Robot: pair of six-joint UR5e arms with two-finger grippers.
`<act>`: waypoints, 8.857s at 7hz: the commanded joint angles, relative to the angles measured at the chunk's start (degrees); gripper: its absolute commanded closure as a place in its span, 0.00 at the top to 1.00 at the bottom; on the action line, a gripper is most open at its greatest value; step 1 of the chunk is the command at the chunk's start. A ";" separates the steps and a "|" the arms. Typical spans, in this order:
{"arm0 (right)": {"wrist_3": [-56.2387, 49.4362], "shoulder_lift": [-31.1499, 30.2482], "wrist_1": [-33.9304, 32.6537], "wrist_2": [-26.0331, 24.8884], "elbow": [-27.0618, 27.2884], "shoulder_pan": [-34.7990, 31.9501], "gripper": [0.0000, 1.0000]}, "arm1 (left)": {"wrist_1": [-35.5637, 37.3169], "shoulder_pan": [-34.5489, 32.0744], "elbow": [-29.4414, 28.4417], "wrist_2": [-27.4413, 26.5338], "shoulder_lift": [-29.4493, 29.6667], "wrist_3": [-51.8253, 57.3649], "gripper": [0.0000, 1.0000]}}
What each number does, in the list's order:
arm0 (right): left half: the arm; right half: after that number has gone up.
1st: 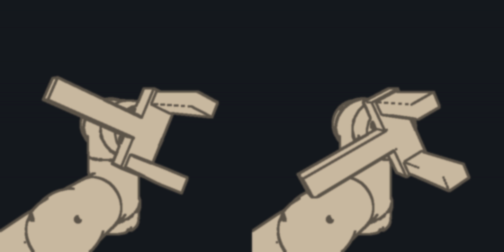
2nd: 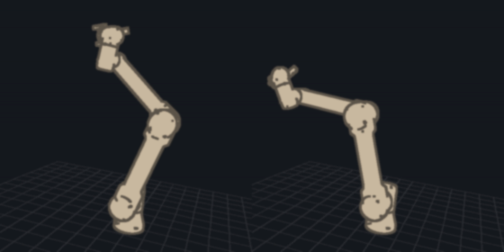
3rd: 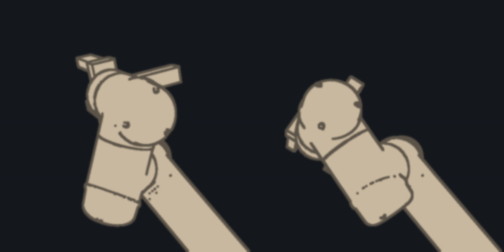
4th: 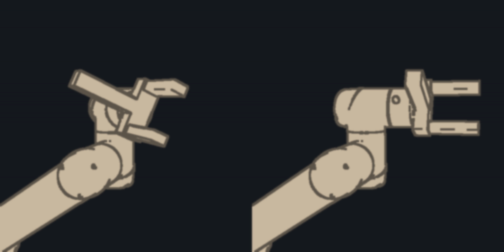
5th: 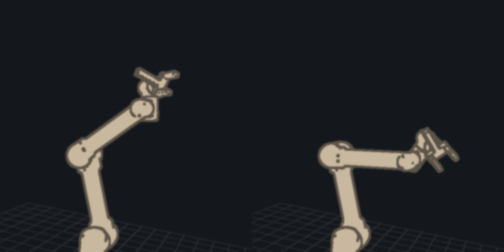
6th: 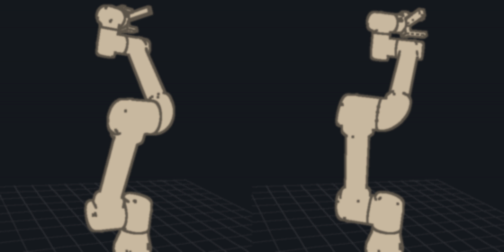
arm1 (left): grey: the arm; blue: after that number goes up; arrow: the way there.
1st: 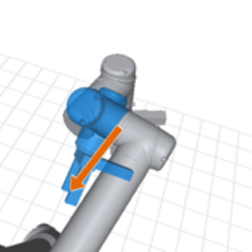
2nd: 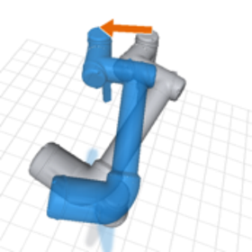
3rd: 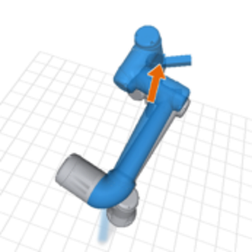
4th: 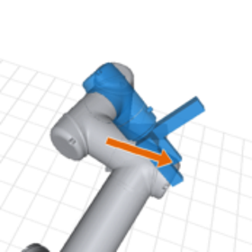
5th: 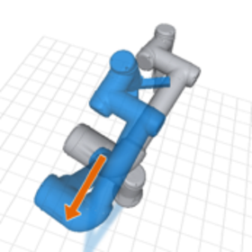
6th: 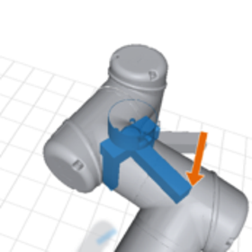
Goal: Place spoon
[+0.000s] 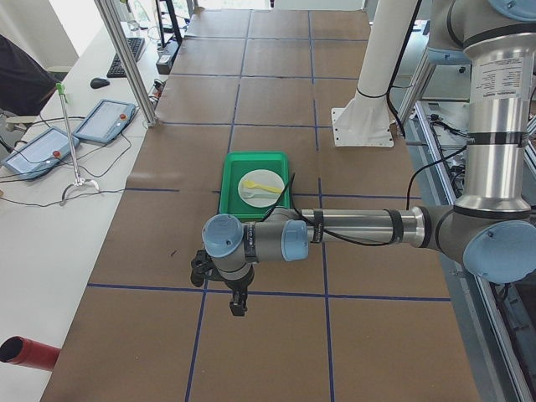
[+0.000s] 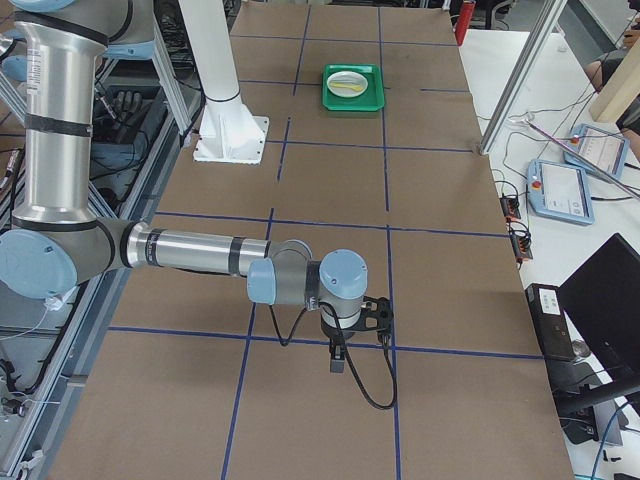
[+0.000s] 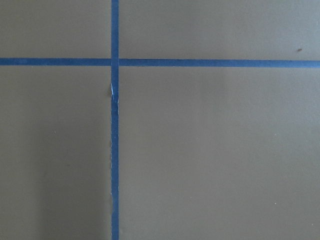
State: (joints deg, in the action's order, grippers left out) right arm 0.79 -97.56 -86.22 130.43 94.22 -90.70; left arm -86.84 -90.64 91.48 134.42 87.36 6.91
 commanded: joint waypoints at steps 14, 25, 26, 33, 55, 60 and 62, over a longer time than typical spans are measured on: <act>0.00 0.00 0.00 0.00 0.00 0.00 1.00 | -14.00 45.53 12.71 -18.31 16.88 -64.18 0.92; 0.00 0.00 0.00 0.00 0.00 0.00 1.00 | -21.26 50.38 5.56 -18.32 16.97 -63.86 0.66; -0.08 0.00 0.00 0.00 0.00 0.00 1.00 | -21.26 50.38 5.56 -18.32 16.88 -63.86 0.64; 0.00 0.00 0.00 0.00 0.00 0.00 1.00 | -21.26 50.38 6.26 -18.23 16.27 -63.25 0.04; 0.00 0.00 0.00 0.00 0.00 0.00 1.00 | -14.79 45.66 8.52 -11.47 26.73 -68.96 1.00; 0.00 0.00 0.00 0.00 0.00 0.00 1.00 | 0.01 22.15 15.15 -10.85 19.82 -26.88 1.00; 0.00 0.00 0.09 0.00 0.00 0.00 1.00 | 0.18 9.32 7.98 -5.36 13.67 -7.08 1.00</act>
State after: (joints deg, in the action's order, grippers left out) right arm 0.79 -97.56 -86.20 130.43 94.22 -90.70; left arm -86.83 -72.92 103.98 124.99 105.31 -12.18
